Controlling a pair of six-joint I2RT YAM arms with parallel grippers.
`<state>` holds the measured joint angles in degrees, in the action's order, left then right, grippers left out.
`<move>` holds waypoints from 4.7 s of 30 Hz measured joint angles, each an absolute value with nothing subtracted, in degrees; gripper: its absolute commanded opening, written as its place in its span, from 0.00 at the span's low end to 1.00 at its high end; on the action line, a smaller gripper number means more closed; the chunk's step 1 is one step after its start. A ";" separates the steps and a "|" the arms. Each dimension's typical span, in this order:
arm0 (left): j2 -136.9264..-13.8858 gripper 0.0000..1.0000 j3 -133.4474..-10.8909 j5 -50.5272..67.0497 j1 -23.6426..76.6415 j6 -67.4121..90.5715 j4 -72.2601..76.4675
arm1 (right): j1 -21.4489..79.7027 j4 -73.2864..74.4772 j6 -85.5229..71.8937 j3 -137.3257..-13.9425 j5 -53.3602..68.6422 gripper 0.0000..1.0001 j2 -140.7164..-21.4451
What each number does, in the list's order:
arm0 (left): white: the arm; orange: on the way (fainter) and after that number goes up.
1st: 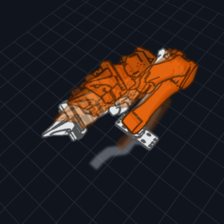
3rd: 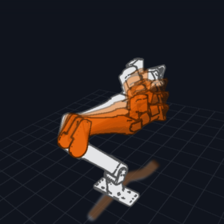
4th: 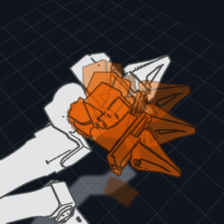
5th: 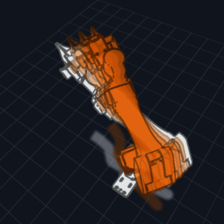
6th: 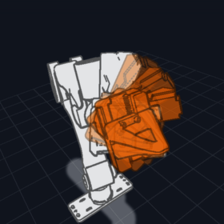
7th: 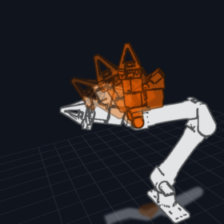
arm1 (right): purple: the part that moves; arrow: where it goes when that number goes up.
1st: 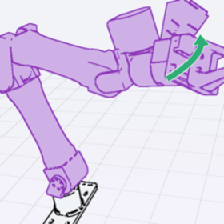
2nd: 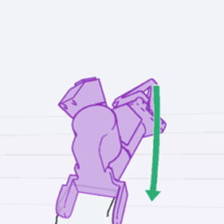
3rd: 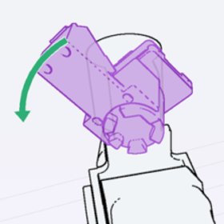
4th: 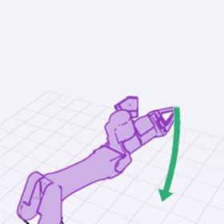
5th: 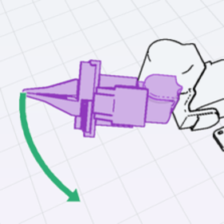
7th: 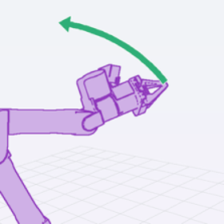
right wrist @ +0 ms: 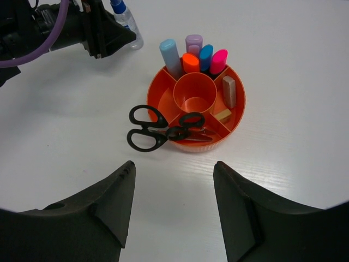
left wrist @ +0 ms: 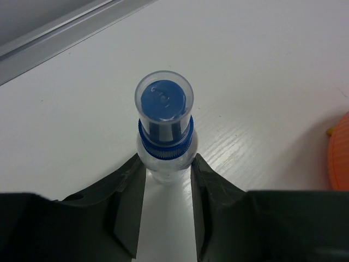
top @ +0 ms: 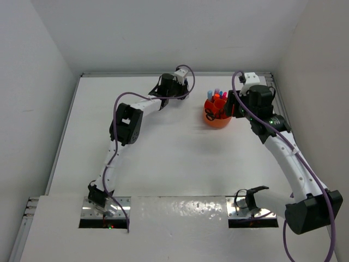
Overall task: Sort the stationery into containers
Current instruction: Pick up the stationery from the corner of the board, then place the stationery in the storage box.
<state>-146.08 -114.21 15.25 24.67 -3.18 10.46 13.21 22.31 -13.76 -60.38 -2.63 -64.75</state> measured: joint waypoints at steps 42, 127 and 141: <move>-104.53 0.00 -92.29 68.51 24.56 -84.03 -74.70 | 40.88 22.31 -4.19 -67.94 17.93 0.54 -73.65; -104.68 0.28 -95.79 71.81 24.73 -84.38 -75.44 | 42.54 13.13 -6.83 -63.18 12.97 0.00 -73.80; -104.09 1.00 -94.94 65.82 21.34 -77.01 -71.22 | 31.20 8.69 -9.72 -59.64 3.79 0.00 -70.87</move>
<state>-104.09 -94.94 65.82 21.34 -77.01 -71.22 31.20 8.69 -9.72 -59.64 3.79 -70.87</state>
